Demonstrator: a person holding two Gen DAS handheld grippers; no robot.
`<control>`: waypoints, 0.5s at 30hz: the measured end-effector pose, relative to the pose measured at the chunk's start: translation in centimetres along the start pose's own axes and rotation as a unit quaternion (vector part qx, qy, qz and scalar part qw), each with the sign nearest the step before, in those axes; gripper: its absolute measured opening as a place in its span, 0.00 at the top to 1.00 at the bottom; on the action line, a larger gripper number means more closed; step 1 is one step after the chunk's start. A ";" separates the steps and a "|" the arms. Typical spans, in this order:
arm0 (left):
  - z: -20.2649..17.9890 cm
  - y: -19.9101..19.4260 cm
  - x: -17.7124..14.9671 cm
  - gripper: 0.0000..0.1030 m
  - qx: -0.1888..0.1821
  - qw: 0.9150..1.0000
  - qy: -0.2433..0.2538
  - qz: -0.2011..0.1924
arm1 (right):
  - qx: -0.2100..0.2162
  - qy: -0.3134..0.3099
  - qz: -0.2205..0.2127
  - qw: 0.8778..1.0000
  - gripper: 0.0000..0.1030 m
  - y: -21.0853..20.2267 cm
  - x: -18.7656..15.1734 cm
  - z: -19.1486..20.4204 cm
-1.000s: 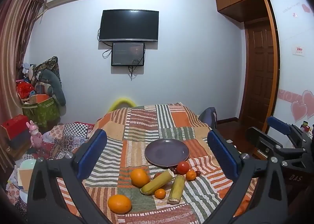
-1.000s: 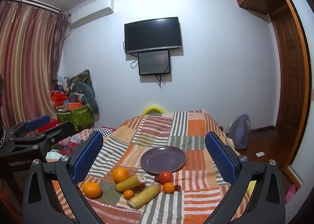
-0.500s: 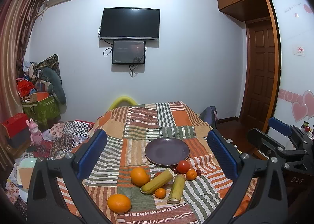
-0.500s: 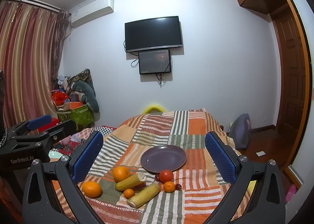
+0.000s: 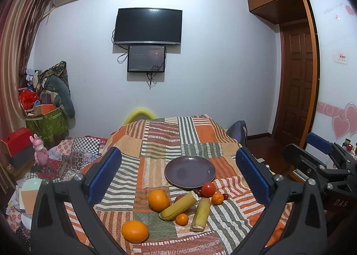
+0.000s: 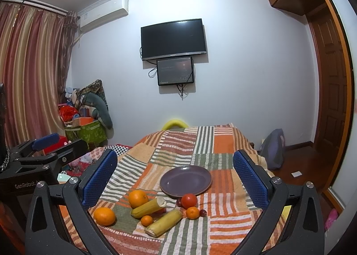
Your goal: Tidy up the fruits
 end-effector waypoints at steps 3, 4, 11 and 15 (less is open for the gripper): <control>0.0 0.0 0.0 0.00 0.001 1.000 0.000 0.000 | 0.000 0.000 0.000 1.000 0.00 0.0 0.0 0.0; -0.1 0.1 0.0 0.00 0.001 1.000 0.000 0.001 | 0.000 0.000 0.000 1.000 0.00 0.0 0.0 0.0; -0.1 0.2 0.0 0.00 0.001 1.000 -0.001 0.001 | -0.001 -0.002 -0.003 1.000 0.00 -0.2 0.3 0.2; -0.1 0.2 0.0 0.00 0.001 1.000 -0.001 0.001 | -0.001 -0.002 -0.003 1.000 0.00 -0.2 0.3 0.2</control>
Point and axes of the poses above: each gripper's, at about its wrist camera, not at the fingertips, and y roughly the way its jaws point, z to its left, x to its top, the point moved 6 cm from there along y, roughly the way its jaws point, and after that the axes turned 1 degree about z, right-handed, at the moved point
